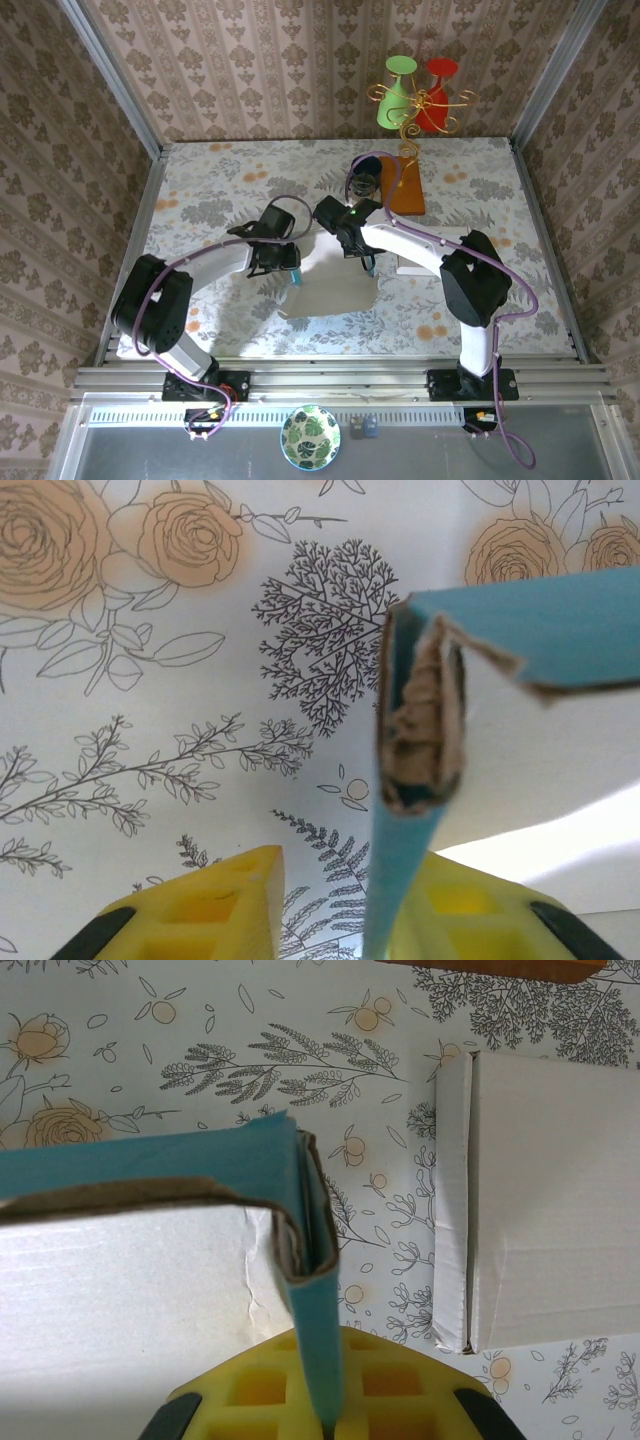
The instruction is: Fold the paper box
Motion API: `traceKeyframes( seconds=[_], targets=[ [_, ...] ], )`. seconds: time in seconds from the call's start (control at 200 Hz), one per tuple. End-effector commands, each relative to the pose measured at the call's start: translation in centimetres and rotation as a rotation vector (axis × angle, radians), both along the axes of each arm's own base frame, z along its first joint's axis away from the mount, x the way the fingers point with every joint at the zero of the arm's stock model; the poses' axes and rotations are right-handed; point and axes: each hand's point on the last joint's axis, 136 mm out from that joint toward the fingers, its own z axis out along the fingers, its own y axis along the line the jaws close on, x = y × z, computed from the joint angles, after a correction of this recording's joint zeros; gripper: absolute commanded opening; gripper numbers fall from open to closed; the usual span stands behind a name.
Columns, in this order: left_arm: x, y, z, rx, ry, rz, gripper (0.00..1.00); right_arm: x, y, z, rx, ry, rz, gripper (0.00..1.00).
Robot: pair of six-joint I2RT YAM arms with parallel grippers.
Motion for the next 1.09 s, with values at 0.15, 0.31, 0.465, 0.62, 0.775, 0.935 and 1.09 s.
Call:
traceKeyframes(
  seconds=[0.15,0.31,0.465,0.62,0.775,0.935,1.09],
  targets=[
    [-1.4,2.7,-1.5,0.079,0.066,0.051,0.23,-0.1,-2.6,0.4,-0.097,-0.016,-0.071,0.0],
    [-1.7,3.3,-1.9,0.104,0.081,0.064,0.03,-0.2,-2.7,0.3,-0.099,-0.014,-0.075,0.0],
    [-2.2,4.3,-2.4,0.167,0.113,0.072,0.04,-0.3,-2.8,0.5,-0.1,-0.022,-0.08,0.0],
    [-2.4,4.6,-2.7,0.201,0.128,0.075,0.22,-0.3,-2.7,0.2,-0.101,-0.023,-0.082,0.0],
    [-2.3,4.7,-2.7,0.21,0.119,0.077,0.12,-0.4,-2.7,0.0,-0.1,-0.025,-0.086,0.0],
    [-2.3,5.1,-2.5,0.234,0.111,0.078,0.23,-0.5,-2.8,-0.3,-0.101,-0.021,-0.087,0.0],
    [-2.4,5.3,-2.8,0.245,0.115,0.082,0.21,-0.6,-2.6,-0.6,-0.094,-0.018,-0.085,0.0]
  ],
)
